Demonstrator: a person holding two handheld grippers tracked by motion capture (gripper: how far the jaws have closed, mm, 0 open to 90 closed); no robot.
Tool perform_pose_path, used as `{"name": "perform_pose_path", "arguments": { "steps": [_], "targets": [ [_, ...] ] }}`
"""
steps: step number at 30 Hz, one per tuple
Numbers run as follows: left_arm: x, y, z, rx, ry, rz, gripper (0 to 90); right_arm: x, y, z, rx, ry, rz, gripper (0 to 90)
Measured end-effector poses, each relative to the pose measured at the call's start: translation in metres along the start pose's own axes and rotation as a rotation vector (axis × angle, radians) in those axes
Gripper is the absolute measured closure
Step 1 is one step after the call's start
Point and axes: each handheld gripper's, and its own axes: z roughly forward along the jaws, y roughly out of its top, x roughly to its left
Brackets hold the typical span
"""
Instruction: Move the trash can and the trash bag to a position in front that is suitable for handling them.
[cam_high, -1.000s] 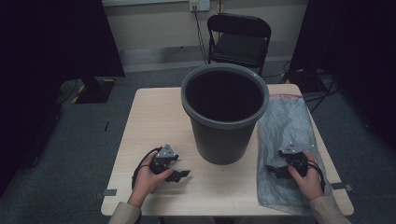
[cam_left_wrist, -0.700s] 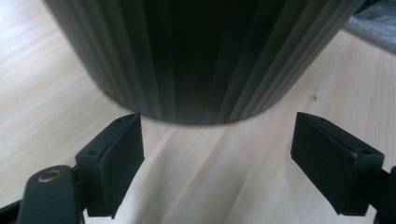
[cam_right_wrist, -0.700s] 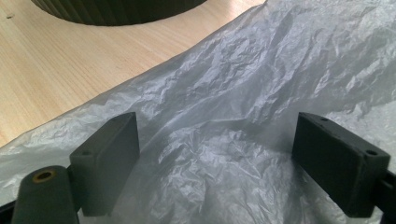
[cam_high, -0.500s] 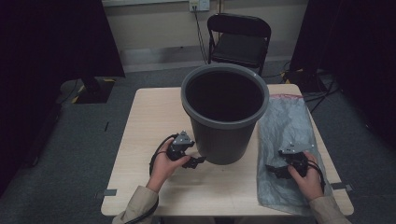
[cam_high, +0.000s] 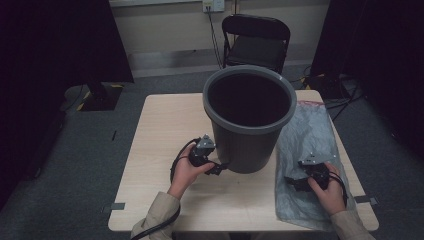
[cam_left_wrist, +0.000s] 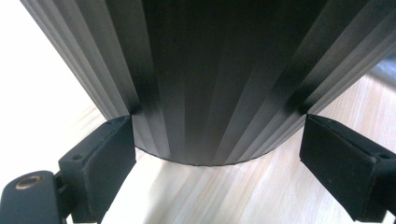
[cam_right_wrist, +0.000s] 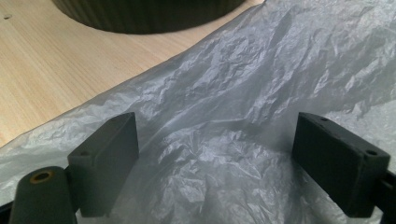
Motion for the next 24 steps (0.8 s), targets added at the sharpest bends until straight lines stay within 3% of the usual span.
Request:
{"name": "perform_pose_path", "arguments": {
  "steps": [3,15,24],
  "targets": [
    [0.001,0.001,-0.002,0.011,-0.004,0.000,15.8,0.000,0.000,0.000,0.000,0.000,0.000,13.4],
    [0.016,-0.009,-0.029,0.133,0.022,-0.076,15.8,0.000,0.000,0.000,0.000,0.000,0.000,13.4],
    [0.024,-0.008,-0.043,0.166,0.052,-0.078,15.9,0.000,0.000,0.000,0.000,0.000,0.000,13.4]
  ]
}}
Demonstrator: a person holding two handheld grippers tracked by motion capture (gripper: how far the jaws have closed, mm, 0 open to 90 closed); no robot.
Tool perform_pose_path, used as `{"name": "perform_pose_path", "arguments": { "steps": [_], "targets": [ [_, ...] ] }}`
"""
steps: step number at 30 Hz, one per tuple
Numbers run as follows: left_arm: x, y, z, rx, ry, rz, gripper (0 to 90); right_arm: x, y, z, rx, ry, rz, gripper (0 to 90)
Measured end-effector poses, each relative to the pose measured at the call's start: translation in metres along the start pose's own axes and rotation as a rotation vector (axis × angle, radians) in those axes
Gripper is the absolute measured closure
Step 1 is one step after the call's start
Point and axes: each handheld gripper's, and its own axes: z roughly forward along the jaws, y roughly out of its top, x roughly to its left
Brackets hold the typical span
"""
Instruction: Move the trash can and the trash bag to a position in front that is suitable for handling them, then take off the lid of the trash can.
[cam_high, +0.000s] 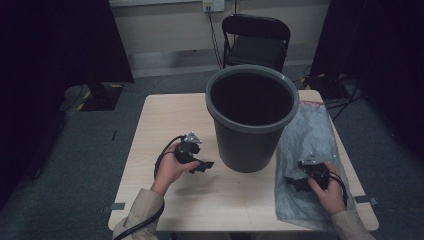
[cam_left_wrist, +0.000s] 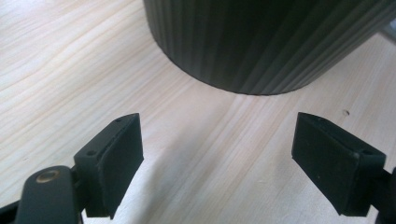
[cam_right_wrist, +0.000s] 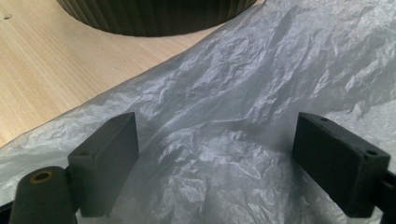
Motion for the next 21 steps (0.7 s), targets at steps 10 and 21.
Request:
{"name": "perform_pose_path", "arguments": {
  "steps": [10,21],
  "targets": [
    [0.009,0.015,-0.020,0.031,0.015,-0.040,17.2,0.000,0.000,0.000,0.000,0.000,0.000,13.4],
    [0.018,0.039,-0.046,0.060,0.023,-0.048,17.5,0.000,0.000,0.000,0.000,0.000,0.000,13.4]
  ]
}}
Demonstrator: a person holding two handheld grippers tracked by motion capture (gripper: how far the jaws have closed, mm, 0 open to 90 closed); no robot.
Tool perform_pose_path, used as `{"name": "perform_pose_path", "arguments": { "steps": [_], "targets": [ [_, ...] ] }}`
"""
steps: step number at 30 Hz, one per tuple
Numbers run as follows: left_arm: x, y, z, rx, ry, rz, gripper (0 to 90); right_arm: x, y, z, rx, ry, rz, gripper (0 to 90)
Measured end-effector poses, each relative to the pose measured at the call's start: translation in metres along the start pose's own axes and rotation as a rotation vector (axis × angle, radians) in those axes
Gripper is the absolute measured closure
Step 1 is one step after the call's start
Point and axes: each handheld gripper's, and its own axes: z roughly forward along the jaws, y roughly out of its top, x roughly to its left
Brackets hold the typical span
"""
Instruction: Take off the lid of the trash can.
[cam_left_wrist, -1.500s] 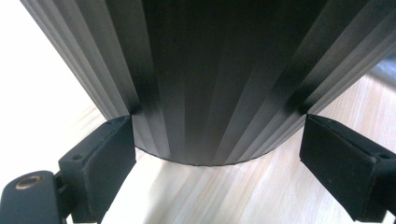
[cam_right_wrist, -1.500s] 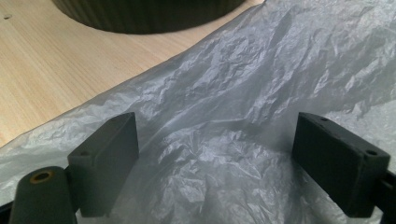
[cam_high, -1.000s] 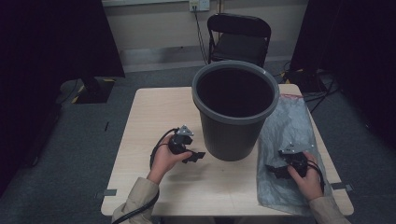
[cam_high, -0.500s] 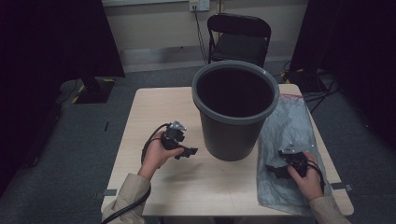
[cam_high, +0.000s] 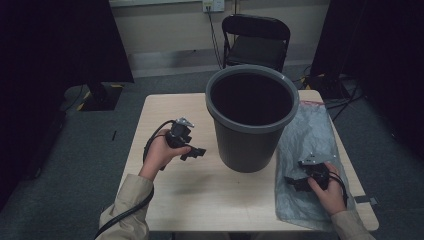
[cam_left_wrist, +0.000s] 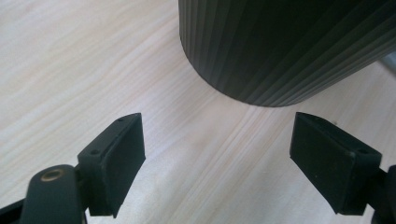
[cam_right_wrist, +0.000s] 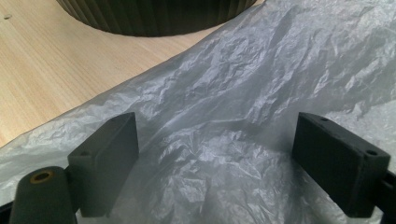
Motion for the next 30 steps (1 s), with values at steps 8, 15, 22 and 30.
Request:
{"name": "perform_pose_path", "arguments": {
  "steps": [8,15,22,30],
  "targets": [
    [0.001,0.017,-0.018,0.028,-0.002,0.010,17.4,0.000,0.000,0.000,0.000,0.000,0.000,13.4],
    [0.002,0.027,-0.030,0.037,0.010,0.014,17.5,0.000,0.000,0.000,0.000,0.000,0.000,13.4],
    [0.003,0.046,-0.047,0.029,0.015,0.021,17.5,0.000,0.000,0.000,0.000,0.000,0.000,13.4],
    [0.001,0.069,-0.068,0.028,0.019,0.033,17.4,0.000,0.000,0.000,-0.002,-0.001,0.000,13.4]
  ]
}}
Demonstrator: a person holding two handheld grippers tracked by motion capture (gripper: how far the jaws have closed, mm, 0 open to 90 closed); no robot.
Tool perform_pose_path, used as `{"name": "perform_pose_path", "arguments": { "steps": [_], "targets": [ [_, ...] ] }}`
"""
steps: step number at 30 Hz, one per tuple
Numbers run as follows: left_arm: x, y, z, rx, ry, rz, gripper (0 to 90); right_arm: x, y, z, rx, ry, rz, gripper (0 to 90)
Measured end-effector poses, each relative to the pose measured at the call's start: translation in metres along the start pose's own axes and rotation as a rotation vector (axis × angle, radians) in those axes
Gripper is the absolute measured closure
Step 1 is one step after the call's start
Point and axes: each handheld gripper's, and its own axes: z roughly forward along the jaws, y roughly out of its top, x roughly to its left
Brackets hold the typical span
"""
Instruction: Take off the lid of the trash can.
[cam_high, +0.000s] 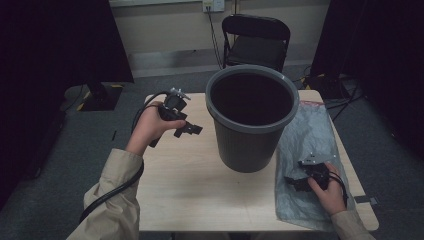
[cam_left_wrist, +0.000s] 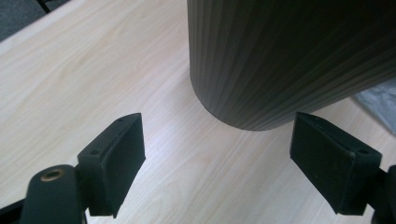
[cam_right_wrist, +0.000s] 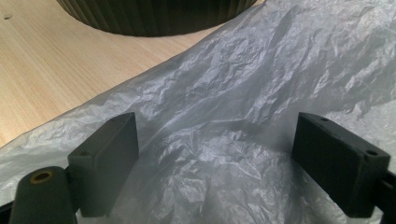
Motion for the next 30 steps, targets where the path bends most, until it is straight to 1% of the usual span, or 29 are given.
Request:
{"name": "perform_pose_path", "arguments": {
  "steps": [3,5,7,14,15,16,20,22,23,25,26,27,28,30],
  "targets": [
    [-0.001,0.008,-0.008,0.005,0.002,-0.004,17.4,0.000,0.000,0.000,0.000,0.000,0.000,13.4],
    [-0.001,0.013,-0.013,0.017,0.011,0.008,17.4,0.000,0.000,0.000,0.000,0.000,0.000,13.4],
    [0.000,0.017,-0.018,0.020,0.016,0.002,17.4,0.000,0.000,0.000,0.000,0.000,0.000,13.4],
    [0.002,0.032,-0.031,0.039,0.027,0.001,17.5,0.000,0.000,0.000,0.000,0.000,0.000,13.4],
    [0.003,0.035,-0.034,0.038,0.036,-0.013,17.4,0.000,0.000,0.000,0.000,0.000,0.000,13.4],
    [0.003,0.035,-0.034,0.038,0.036,-0.013,17.4,0.000,0.000,0.000,0.000,0.000,0.000,13.4],
    [0.005,0.044,-0.042,0.031,0.046,-0.016,17.4,0.000,0.000,0.000,-0.001,0.000,0.000,13.4],
    [0.005,0.048,-0.045,0.026,0.046,-0.021,17.5,0.000,0.000,0.000,0.001,0.001,-0.001,13.4],
    [0.006,0.051,-0.047,0.026,0.043,-0.018,17.5,0.000,0.000,0.000,0.001,0.001,-0.001,13.4],
    [0.006,0.055,-0.049,0.016,0.045,-0.028,17.5,0.000,0.000,0.000,0.001,0.001,-0.001,13.4],
    [0.006,0.058,-0.050,0.024,0.053,-0.018,17.5,0.000,0.000,0.000,0.001,0.001,-0.001,13.4],
    [0.005,0.060,-0.052,0.024,0.059,-0.017,17.5,0.000,0.000,0.000,0.001,0.001,-0.001,13.4],
    [0.005,0.063,-0.053,0.019,0.056,-0.021,17.5,0.000,0.000,0.000,0.001,0.001,-0.001,13.4],
    [0.004,0.069,-0.056,0.013,0.059,-0.016,17.4,0.000,0.000,0.000,0.001,0.001,-0.001,13.4]
  ]
}}
